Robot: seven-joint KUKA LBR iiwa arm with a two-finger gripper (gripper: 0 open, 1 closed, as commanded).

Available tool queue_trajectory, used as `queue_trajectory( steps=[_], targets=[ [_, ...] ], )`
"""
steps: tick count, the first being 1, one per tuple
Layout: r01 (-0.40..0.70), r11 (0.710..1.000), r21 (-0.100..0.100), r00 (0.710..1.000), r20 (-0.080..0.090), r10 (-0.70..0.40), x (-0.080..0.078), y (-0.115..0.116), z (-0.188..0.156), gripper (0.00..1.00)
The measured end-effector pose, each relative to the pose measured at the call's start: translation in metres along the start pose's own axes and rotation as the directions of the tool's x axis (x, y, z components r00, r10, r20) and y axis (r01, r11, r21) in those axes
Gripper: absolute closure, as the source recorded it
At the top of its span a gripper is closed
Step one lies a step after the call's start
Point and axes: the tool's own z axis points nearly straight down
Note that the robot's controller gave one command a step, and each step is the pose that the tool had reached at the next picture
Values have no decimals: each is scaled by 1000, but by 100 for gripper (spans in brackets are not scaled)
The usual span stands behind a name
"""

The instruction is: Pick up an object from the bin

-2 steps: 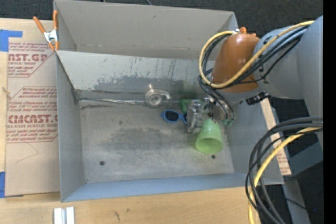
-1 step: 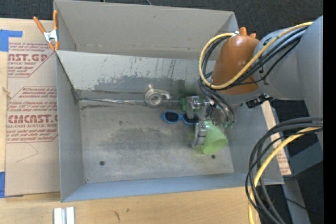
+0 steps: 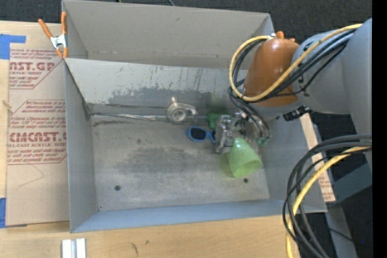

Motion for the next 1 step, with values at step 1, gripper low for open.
queue_trajectory(
  steps=[1],
  targets=[
    [2,1000,-1,1000,-28,-2,6,0,3,0]
  ],
)
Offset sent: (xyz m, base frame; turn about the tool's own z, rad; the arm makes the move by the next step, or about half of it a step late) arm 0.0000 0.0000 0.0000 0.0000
